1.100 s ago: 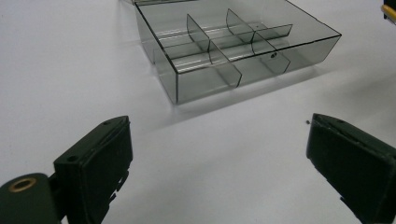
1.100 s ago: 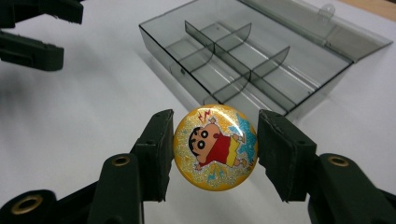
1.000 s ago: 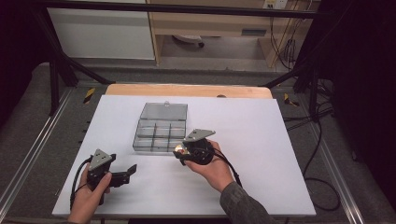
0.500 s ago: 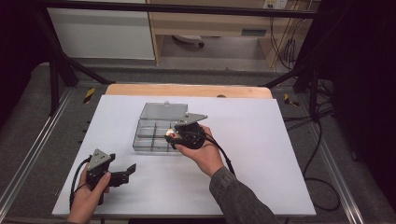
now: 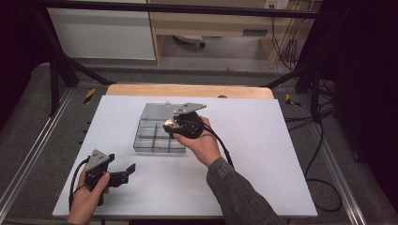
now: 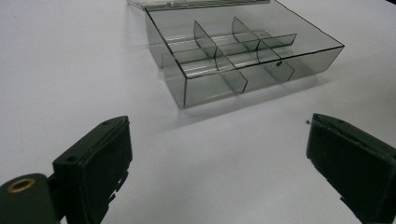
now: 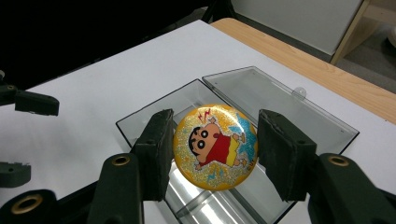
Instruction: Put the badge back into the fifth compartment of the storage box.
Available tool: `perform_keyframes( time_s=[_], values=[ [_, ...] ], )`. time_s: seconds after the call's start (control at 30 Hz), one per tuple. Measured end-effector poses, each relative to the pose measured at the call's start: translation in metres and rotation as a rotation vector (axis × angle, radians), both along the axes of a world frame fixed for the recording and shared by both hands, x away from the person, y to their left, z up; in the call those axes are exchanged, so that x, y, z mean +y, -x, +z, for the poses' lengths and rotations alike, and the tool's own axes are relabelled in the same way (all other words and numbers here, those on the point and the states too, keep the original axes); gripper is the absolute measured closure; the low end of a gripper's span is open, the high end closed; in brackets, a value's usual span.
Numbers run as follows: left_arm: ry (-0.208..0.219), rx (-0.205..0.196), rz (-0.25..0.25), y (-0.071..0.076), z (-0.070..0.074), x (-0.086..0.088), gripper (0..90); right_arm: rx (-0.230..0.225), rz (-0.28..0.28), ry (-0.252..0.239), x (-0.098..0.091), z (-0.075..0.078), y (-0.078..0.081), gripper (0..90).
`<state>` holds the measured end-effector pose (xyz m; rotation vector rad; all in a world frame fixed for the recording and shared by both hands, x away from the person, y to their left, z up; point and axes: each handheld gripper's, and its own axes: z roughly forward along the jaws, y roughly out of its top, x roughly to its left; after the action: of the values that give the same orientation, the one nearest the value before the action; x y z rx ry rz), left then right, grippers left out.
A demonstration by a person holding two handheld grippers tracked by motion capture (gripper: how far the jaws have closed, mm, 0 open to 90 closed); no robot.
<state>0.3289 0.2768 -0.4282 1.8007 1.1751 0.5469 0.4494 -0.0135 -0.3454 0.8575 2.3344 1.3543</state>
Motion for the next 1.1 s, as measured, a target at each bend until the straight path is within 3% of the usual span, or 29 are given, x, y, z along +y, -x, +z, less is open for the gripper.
perform_keyframes(
  time_s=[0.5, 1.1],
  values=[
    [0.002, 0.0, 0.007, 0.0, 0.0, 0.003, 6.7, 0.02, -0.008, 0.009, 0.011, 0.0, -0.017, 47.3],
    [0.011, -0.003, 0.013, 0.0, 0.001, 0.004, 6.6, 0.037, 0.012, 0.044, 0.031, -0.003, -0.024, 47.3]
  ],
)
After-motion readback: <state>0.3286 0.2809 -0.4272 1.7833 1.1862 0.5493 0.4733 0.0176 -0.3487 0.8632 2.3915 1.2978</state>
